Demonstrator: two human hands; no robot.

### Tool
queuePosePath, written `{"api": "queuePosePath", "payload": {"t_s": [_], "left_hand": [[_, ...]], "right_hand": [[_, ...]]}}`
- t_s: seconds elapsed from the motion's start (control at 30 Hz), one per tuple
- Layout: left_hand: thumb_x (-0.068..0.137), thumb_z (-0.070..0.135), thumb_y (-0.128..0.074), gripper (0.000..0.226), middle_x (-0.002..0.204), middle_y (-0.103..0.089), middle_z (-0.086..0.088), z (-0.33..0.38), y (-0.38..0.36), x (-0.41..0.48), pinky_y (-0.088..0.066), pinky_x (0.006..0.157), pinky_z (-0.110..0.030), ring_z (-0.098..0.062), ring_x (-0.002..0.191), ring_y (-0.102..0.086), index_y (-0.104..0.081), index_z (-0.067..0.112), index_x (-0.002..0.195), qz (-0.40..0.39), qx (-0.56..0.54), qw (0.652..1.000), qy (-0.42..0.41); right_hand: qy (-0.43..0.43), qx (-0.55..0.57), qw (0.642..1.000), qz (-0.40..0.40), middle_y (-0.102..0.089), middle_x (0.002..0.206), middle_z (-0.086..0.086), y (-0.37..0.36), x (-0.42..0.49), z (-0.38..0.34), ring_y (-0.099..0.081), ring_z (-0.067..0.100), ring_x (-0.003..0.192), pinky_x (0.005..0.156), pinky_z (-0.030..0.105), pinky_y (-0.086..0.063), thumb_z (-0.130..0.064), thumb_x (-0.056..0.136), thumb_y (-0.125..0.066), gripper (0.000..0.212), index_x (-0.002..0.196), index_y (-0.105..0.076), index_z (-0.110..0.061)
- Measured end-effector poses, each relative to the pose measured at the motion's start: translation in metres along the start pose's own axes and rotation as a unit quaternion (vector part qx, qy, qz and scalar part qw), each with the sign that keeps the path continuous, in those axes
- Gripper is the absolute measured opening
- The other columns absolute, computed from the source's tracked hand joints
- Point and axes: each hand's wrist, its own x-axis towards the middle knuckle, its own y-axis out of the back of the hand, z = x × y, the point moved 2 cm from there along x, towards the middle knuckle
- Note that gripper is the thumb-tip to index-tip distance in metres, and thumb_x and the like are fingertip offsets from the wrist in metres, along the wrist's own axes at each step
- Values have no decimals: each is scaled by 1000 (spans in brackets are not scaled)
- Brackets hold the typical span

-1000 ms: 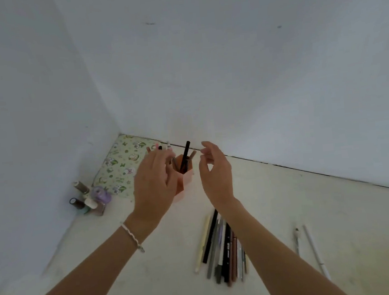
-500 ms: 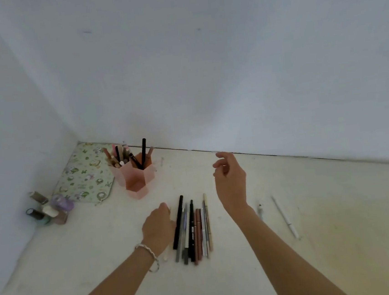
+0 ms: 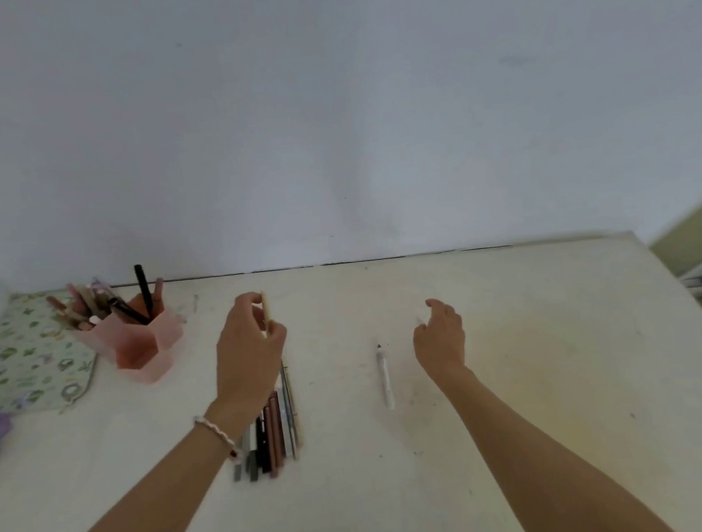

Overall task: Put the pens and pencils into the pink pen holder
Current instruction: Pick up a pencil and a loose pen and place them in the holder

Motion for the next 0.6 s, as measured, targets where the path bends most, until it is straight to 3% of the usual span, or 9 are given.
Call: {"api": "queuePosePath", "payload": {"t_s": [0.17,0.33,0.43,0.5,0.6], "left_hand": [[87,8,-62,31,96,-61,3,27,-27,-10,-57,75,-36,-14,82,-63,-54,17,116,-26,-41,999,-16],[88,7,-62,30,95,-62,3,26,-32,-10,-58,76,-39,-14,82,-64,-54,17,115,-27,-51,998,-4],[89,8,-62,43,95,-62,3,16,-16,-4,-57,65,-26,-11,79,-64,-48,25,126,-16,-69,997,-5],[90,7,-61,59,94,-60,5,8,3,4,-53,60,-15,-8,80,-63,-39,33,137,8,-75,997,-15],[90,4,-60,59,95,-59,3,-2,43,27,-54,68,-16,-2,81,-60,-41,32,138,88,-67,993,-31]], "right_hand": [[-2,-81,994,-78,-38,149,10,-7,-4,22,-29,28,141,111,39,-32,-5,97,-42,54,148,-29,-9],[34,-151,985,-78,-46,134,12,-18,-13,35,-47,29,120,95,37,-43,5,93,-38,53,142,-36,-14],[51,-86,992,-76,-50,122,14,-18,-12,18,-55,30,104,81,38,-49,4,92,-39,62,150,-27,-16],[99,-12,995,-28,-51,115,14,-15,-9,-15,-58,30,88,69,35,-47,2,89,-44,70,153,-24,-19],[191,129,973,29,-52,115,7,-10,-10,-89,-59,23,78,65,30,-47,1,88,-46,66,149,-32,-21]]}}
